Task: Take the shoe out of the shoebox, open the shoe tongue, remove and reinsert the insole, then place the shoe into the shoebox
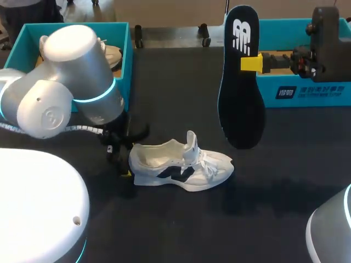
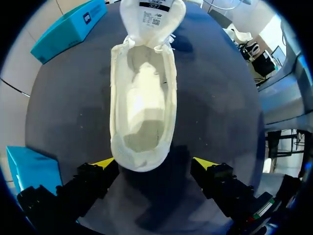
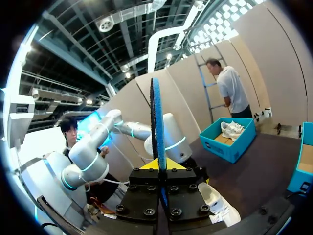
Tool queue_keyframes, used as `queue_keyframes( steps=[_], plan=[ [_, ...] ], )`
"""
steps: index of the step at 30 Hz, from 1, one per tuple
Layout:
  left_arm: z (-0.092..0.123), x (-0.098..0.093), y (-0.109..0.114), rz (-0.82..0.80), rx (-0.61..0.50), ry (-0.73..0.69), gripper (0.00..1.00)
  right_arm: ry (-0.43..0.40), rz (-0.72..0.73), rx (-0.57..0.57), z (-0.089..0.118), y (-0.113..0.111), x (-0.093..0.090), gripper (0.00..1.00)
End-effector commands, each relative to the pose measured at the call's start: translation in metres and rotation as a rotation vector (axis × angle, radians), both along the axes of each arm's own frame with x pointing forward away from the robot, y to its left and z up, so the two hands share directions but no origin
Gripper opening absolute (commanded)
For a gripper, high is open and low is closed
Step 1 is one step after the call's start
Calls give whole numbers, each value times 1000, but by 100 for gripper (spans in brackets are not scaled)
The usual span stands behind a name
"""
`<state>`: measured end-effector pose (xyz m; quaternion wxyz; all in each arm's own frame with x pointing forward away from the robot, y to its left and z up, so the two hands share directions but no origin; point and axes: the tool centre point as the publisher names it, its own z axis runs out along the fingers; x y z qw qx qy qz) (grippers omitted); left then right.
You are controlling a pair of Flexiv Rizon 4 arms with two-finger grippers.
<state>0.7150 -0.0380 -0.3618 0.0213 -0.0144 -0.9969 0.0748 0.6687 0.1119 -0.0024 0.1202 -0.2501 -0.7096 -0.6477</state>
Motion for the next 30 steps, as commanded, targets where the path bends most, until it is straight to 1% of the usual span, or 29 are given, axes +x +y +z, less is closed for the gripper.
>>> queue_keyframes(
  steps=[1, 4, 10, 21, 26, 30],
  plan=[
    [5, -6, -5, -1, 120, -13, 100, 1, -1, -2, 0, 2, 0, 0],
    [4, -7, -5, 9, 145, -23, 100, 1, -1, -2, 0, 2, 0, 0],
    [3, -6, -4, 31, 162, -36, 100, 1, -1, -2, 0, 2, 0, 0],
    [3, 3, 2, 66, 178, -61, 100, 1, -1, -2, 0, 2, 0, 0],
    [18, 3, -3, 71, 151, -73, 100, 1, -1, -2, 0, 2, 0, 0],
    [39, 4, -10, 74, 107, -86, 100, 1, -1, -2, 0, 2, 0, 0]
  ],
)
